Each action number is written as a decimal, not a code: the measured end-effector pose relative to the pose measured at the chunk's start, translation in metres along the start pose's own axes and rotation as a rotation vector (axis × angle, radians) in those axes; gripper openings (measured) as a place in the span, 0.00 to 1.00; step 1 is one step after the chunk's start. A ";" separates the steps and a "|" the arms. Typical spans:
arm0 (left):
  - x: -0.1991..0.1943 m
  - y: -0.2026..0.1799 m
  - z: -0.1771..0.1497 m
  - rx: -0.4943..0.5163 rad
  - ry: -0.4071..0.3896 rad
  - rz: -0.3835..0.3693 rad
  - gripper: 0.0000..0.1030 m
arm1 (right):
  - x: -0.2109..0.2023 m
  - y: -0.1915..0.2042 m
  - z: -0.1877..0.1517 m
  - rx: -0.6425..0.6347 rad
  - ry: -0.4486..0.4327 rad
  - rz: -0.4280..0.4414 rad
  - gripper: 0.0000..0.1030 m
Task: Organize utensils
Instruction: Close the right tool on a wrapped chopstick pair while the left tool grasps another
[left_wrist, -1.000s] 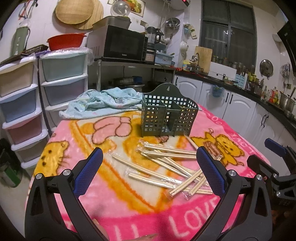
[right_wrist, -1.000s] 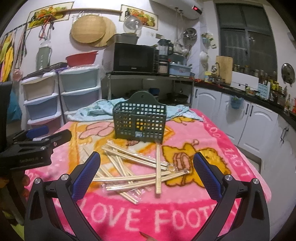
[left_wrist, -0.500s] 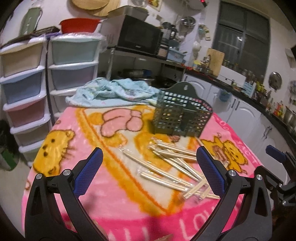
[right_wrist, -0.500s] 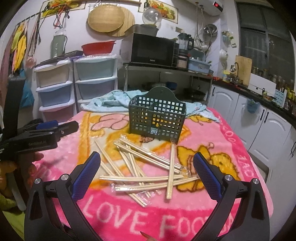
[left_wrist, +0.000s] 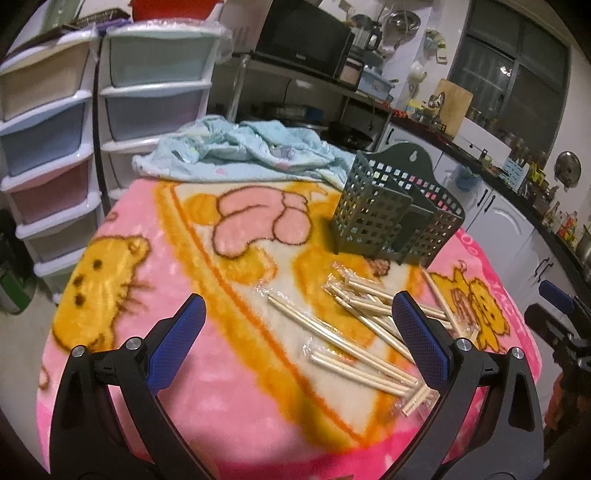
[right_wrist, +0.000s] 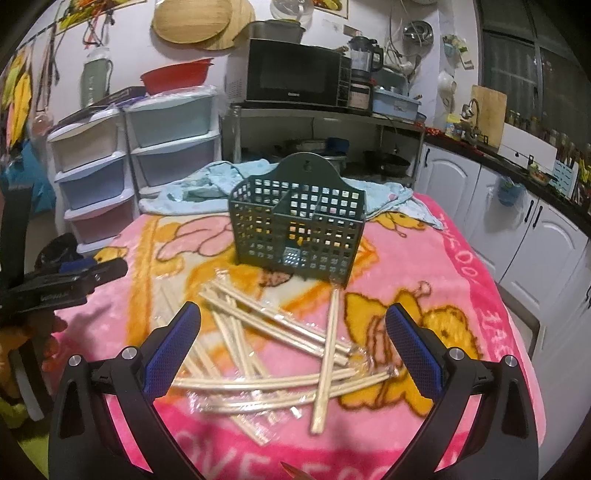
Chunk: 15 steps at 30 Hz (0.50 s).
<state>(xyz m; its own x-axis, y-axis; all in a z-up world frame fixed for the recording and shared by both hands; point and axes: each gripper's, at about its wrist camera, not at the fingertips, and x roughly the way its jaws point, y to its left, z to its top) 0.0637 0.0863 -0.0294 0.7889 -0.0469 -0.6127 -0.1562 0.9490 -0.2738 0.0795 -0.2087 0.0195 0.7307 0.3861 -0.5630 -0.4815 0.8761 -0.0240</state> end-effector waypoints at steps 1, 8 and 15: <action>0.004 0.001 0.002 -0.005 0.012 -0.003 0.90 | 0.003 -0.003 0.003 0.004 0.005 -0.001 0.94; 0.036 0.005 0.005 -0.030 0.102 0.006 0.87 | 0.039 -0.028 0.012 0.042 0.071 -0.024 0.94; 0.063 0.012 -0.002 -0.072 0.210 -0.002 0.71 | 0.080 -0.048 0.012 0.069 0.179 -0.017 0.80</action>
<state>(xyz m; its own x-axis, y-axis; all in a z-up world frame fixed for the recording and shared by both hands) 0.1098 0.0942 -0.0727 0.6496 -0.1200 -0.7507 -0.2027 0.9244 -0.3232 0.1664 -0.2165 -0.0142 0.6378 0.3188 -0.7011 -0.4310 0.9022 0.0181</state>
